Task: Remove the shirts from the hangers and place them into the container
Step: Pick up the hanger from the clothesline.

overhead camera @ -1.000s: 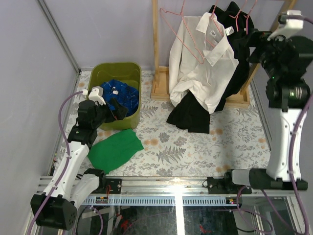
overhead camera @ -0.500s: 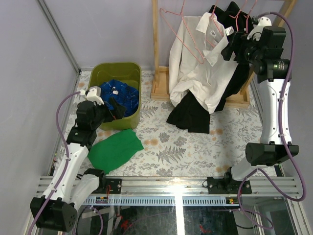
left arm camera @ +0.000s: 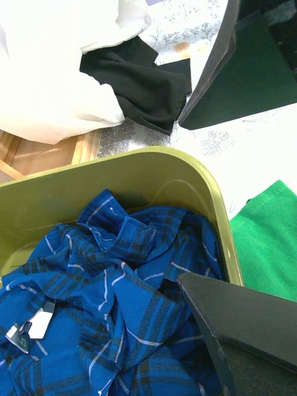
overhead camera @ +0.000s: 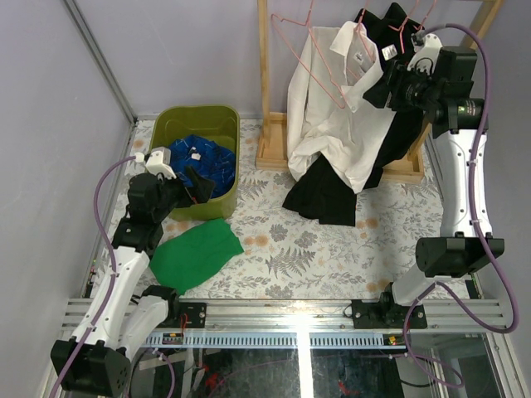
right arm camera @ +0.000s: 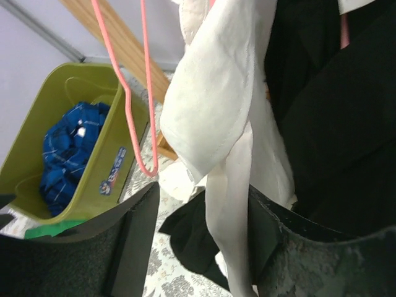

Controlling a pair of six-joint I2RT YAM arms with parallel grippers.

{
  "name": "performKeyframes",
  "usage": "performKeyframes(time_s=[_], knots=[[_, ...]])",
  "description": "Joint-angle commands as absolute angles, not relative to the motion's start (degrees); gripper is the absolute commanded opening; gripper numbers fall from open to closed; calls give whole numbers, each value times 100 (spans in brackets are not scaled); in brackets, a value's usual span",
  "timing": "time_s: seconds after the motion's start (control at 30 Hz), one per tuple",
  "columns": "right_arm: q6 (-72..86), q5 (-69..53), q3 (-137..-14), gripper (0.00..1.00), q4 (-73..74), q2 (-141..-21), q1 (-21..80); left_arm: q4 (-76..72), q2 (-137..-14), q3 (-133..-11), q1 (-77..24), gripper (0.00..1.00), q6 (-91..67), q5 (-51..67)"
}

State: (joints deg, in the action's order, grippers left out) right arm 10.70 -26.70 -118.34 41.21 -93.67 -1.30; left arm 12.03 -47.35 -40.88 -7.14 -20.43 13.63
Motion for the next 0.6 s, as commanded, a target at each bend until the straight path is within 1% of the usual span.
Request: performKeyframes(time_s=[0.0,0.1,0.13,0.17,0.2,0.27,0.33,0.37,0.47,0.57], knots=[[1328,-3472,-11603,58,3809,-9356,-134,826,-4695,-4055,-745,100,-1966,1435],[1447,-3385,-11536,52,3729,-9369,-108,846,-4757,-4079,-749,100,-1954,1489],[1508,-3271,-11500,47,3698,-9365,-87,844,-4757,-4072,-747,100,-1965,1518],[1551,-3160,-11461,43,3651,-9359,-65,832,-4765,-4073,-747,100,-1975,1533],[1601,-3110,-11403,42,3601,-9343,-48,815,-4764,-4062,-746,100,-1978,1561],[1728,-3050,-11294,43,3462,-9299,-8,792,-4780,-4053,-746,100,-2019,1528],[1945,-2953,-11128,49,3208,-9215,19,892,-4849,-4103,-747,100,-2068,1356],[2045,-2894,-11017,50,3027,-9136,36,972,-4901,-4150,-749,100,-2067,1318],[2194,-2755,-10769,49,2580,-9020,136,1066,-5023,-4239,-739,100,-2062,1336],[2144,-2634,-10829,48,2541,-9078,253,1291,-5071,-4348,-739,100,-2130,1131]])
